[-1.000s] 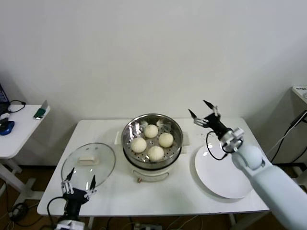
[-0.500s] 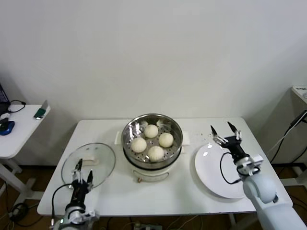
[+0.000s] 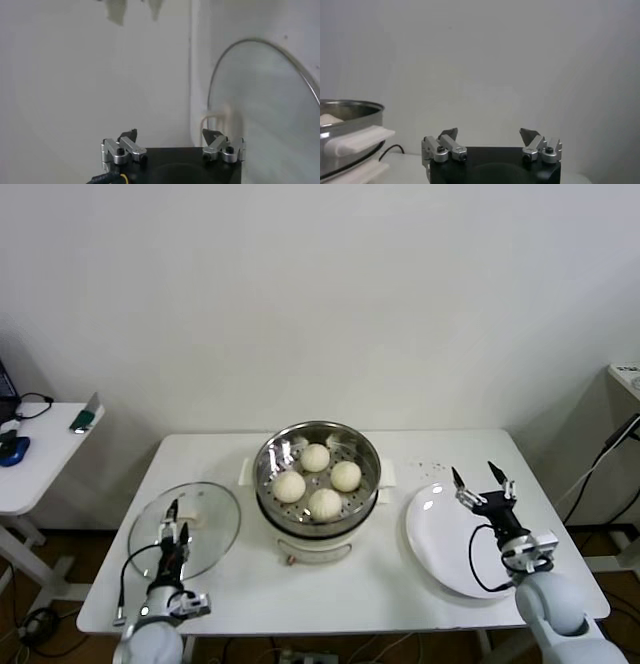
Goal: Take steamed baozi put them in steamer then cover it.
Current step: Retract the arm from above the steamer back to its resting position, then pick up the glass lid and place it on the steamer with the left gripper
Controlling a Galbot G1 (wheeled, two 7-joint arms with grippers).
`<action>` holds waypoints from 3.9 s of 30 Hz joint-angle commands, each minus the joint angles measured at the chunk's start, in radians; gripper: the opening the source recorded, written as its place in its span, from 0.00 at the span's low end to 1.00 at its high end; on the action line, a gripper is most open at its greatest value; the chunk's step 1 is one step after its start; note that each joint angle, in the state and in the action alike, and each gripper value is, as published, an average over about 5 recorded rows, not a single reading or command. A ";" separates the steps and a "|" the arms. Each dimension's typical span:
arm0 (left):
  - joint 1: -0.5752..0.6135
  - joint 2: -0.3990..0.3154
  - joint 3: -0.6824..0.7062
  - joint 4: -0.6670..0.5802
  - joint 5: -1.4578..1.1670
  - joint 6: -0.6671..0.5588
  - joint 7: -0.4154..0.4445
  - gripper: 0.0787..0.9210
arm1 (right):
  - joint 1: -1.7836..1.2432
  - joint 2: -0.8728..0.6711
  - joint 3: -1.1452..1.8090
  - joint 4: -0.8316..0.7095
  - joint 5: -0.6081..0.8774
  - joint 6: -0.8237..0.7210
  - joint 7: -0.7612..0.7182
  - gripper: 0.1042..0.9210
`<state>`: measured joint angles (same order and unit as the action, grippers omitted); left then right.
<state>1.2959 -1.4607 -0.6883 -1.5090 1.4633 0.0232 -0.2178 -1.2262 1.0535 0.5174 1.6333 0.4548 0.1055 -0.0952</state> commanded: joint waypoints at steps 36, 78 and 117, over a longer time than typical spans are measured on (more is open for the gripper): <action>-0.178 0.025 -0.014 0.237 0.049 -0.048 -0.016 0.43 | -0.010 0.066 -0.010 -0.053 -0.114 0.005 -0.040 0.88; 0.207 0.407 0.143 -0.698 -0.238 0.408 0.207 0.09 | 0.057 0.053 -0.031 -0.161 -0.111 0.030 -0.073 0.88; -0.445 0.069 0.885 -0.310 0.071 0.762 0.583 0.09 | 0.085 0.086 0.016 -0.256 -0.176 0.064 -0.083 0.88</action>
<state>0.9027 -1.2886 0.1183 -1.9083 1.4596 0.7359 0.3188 -1.1410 1.1401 0.5205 1.3843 0.2831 0.1672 -0.1766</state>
